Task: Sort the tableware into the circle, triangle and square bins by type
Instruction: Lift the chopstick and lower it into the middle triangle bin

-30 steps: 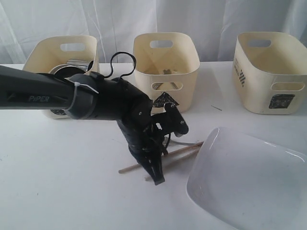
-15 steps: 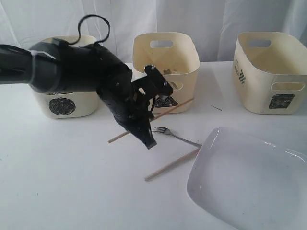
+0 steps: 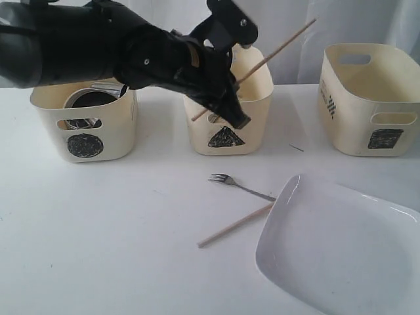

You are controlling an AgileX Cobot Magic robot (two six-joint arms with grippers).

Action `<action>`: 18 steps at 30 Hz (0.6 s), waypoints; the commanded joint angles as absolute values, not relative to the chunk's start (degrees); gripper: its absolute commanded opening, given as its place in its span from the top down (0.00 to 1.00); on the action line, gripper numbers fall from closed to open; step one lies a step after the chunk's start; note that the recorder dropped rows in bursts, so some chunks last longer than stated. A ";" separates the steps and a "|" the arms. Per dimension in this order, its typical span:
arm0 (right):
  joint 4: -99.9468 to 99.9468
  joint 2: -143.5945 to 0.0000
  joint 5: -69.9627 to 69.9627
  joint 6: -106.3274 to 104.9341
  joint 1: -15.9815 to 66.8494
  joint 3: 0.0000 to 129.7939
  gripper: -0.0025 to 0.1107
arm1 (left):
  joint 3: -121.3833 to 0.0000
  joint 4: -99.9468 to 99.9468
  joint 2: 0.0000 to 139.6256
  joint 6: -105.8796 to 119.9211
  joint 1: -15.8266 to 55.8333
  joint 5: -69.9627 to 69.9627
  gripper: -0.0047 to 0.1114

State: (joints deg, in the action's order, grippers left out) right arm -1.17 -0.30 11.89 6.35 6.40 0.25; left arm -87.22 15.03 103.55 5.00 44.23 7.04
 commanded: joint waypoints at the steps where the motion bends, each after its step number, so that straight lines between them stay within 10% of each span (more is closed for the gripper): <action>1: -0.81 0.00 11.68 6.28 6.27 0.00 0.98 | -92.93 15.72 107.88 5.34 42.59 -0.72 0.96; 18: -0.81 0.00 11.68 6.28 6.27 0.00 0.98 | -103.75 15.90 120.18 9.85 37.63 -6.08 0.95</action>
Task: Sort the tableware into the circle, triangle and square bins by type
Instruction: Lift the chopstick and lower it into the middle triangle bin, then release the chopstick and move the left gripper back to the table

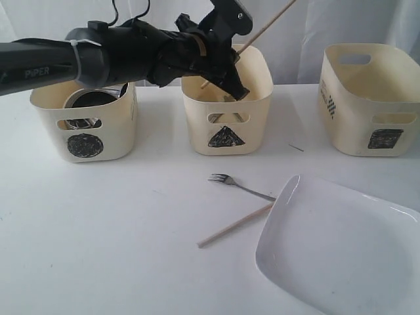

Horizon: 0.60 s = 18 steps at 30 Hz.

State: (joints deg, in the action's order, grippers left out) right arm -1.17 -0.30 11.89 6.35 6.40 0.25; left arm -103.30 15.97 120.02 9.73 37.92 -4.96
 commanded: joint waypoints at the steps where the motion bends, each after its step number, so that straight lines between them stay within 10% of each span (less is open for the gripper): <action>1: -0.81 0.00 11.68 6.28 6.27 0.00 0.98 | -103.75 15.65 120.31 9.62 37.63 -6.54 0.92; 9: -0.81 0.00 11.68 6.28 6.27 0.00 0.98 | -103.75 15.41 120.42 5.96 37.63 -6.46 0.60; 18: -0.81 0.00 11.68 6.28 6.27 0.00 0.98 | -103.51 15.24 116.87 -3.17 38.39 1.97 0.59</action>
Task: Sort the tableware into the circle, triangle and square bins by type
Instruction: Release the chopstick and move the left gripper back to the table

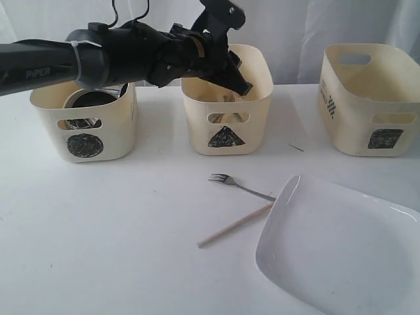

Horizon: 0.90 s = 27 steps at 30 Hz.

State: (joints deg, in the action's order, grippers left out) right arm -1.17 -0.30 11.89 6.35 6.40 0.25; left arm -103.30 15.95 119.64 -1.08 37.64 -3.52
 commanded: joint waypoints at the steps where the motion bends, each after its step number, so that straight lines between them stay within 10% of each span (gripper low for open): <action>1: -0.81 0.00 11.68 6.28 6.27 0.00 0.98 | -102.78 15.10 116.06 -3.17 38.68 3.90 0.59; 27: -0.81 0.00 11.68 6.28 6.27 0.00 0.98 | -81.66 4.35 107.70 9.90 50.04 30.42 0.59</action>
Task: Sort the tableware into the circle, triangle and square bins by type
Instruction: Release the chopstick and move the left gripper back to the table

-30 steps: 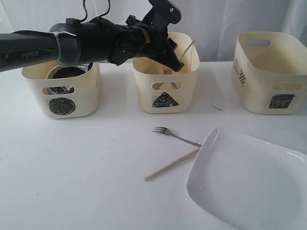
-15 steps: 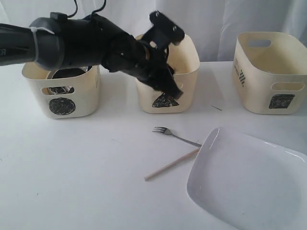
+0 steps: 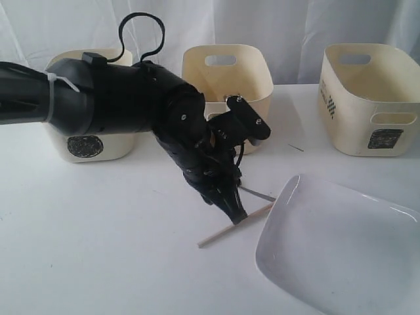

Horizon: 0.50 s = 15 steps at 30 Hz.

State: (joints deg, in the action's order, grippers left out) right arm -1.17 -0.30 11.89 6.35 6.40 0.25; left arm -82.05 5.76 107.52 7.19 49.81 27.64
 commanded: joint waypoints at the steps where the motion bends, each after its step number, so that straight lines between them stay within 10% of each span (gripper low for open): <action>1: -0.81 0.00 11.68 6.28 6.27 0.00 0.98 | -81.66 4.35 108.03 10.19 50.04 30.59 0.59; 15: -0.81 0.00 11.68 6.28 6.27 0.00 0.98 | -81.66 1.48 112.90 10.60 50.04 30.98 0.49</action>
State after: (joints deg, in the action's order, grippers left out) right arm -1.17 -0.30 11.89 6.35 6.40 0.25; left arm -82.05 3.30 113.01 10.32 49.81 30.06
